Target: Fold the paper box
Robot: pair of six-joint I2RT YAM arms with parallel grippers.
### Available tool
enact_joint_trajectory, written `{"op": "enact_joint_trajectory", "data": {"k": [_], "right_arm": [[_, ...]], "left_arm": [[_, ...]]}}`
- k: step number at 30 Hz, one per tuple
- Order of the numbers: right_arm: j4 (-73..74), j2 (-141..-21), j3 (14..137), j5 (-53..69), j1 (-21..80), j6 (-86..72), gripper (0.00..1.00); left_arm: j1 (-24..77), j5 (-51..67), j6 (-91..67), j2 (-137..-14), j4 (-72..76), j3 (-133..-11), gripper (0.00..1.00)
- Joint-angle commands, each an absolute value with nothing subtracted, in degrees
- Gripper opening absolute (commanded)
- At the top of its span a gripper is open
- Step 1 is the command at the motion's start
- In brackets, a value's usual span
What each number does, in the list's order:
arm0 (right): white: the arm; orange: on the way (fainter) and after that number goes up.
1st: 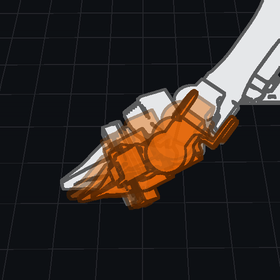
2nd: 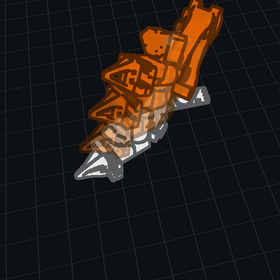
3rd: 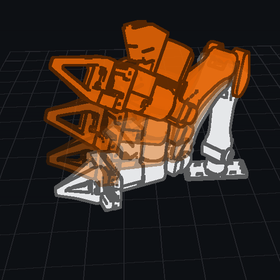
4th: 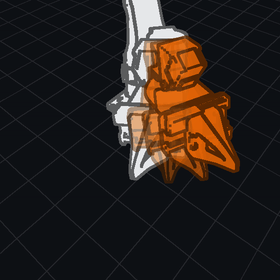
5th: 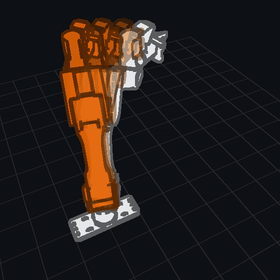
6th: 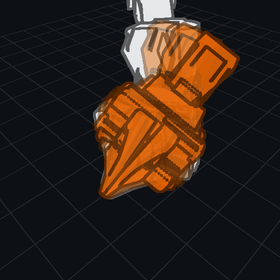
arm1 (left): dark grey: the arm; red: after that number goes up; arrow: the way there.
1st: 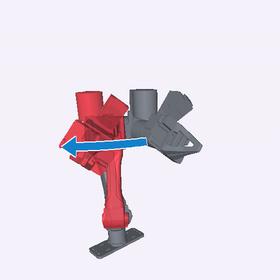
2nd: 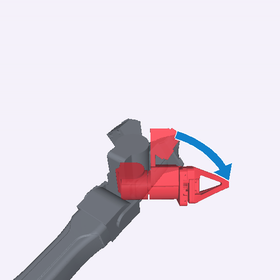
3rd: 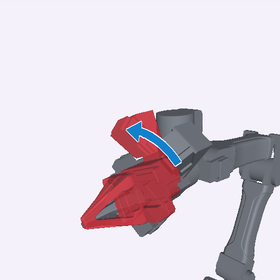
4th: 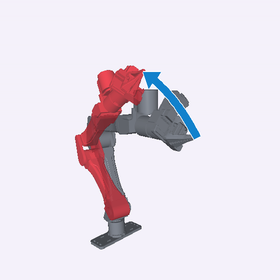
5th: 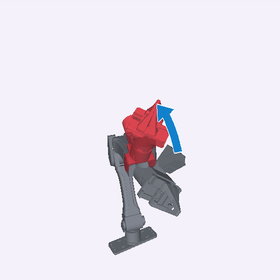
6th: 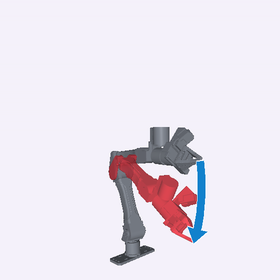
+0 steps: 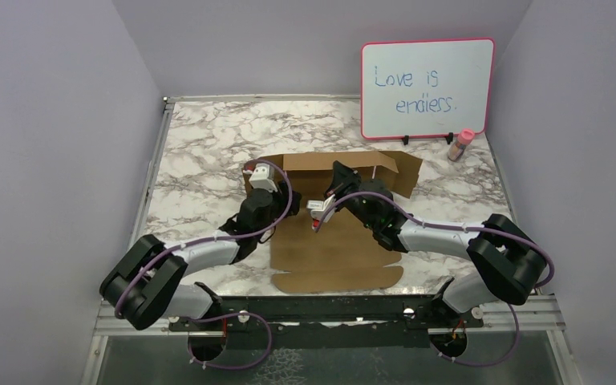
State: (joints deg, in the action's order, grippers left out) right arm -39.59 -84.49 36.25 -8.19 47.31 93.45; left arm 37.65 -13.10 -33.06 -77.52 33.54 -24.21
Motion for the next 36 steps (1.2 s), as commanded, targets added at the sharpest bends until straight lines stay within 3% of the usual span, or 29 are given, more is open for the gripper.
{"op": "enact_joint_trajectory", "data": {"k": [1, 11, 24, 36], "right_arm": [[-38.7, -85.3, 34.8, -9.3, 48.0, 93.2, 0.01], [-37.7, -85.2, 35.3, -10.0, 48.0, 92.9, 0.01], [-35.6, -85.6, 36.4, -9.5, 47.9, 92.2, 0.01], [-35.3, -85.8, 36.6, -9.0, 48.0, 91.0, 0.01]], "left_arm": [[38.1, -14.6, -30.4, -71.7, 32.9, -22.8, 0.62], [35.6, -19.0, -23.5, -61.2, 22.2, -24.7, 0.72], [25.0, -24.3, -27.3, -51.5, 8.4, -29.1, 0.73], [15.1, -4.2, -24.3, -57.2, 27.7, -23.4, 0.68]]}}
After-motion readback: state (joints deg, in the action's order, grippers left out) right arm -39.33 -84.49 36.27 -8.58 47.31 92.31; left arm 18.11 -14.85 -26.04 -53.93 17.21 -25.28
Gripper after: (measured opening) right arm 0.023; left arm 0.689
